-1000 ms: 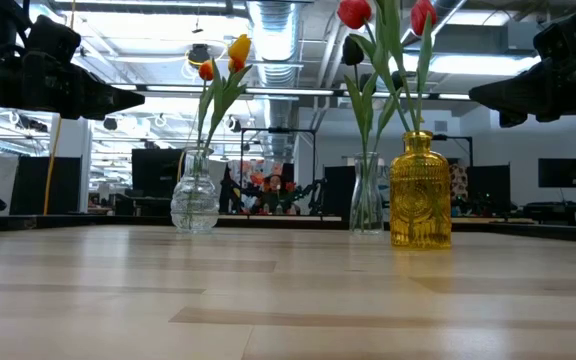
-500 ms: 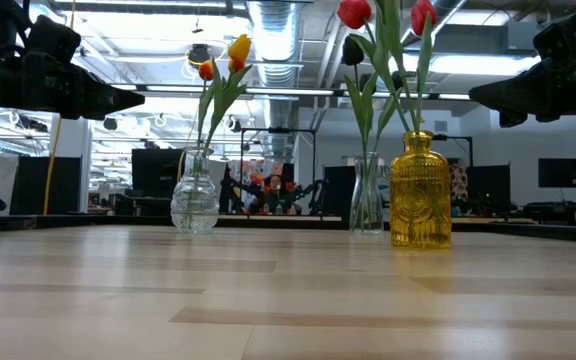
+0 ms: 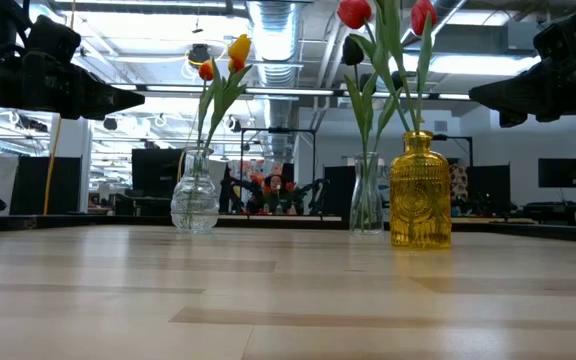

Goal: Sort flowers into vase by color
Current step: Return to Home Position

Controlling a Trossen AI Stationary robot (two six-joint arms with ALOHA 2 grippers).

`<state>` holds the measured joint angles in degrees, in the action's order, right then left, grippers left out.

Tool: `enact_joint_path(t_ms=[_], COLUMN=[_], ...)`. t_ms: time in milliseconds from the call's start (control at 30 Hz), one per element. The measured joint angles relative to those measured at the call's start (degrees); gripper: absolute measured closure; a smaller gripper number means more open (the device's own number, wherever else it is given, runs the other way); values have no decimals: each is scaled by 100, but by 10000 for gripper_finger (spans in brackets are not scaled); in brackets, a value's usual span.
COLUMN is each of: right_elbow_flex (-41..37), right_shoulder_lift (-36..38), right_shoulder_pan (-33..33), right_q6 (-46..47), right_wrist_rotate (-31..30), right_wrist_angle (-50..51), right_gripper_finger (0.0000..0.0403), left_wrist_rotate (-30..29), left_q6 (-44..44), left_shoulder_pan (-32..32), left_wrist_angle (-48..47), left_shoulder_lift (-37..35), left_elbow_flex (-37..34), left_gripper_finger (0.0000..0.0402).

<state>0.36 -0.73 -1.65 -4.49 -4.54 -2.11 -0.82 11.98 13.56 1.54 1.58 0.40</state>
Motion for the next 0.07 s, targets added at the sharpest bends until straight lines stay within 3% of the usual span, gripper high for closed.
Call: enact_joint_path(t_ms=[67], right_elbow_flex=[0], right_shoulder_lift=[0], right_shoulder_pan=[0], right_q6=[0], right_wrist_rotate=[0], right_wrist_angle=[0], right_gripper_finger=[365], left_wrist_rotate=[0], left_q6=[1], left_shoulder_pan=[0], left_wrist_angle=[0], left_shoulder_lift=[-1], left_elbow_flex=[-1], left_gripper_finger=[400])
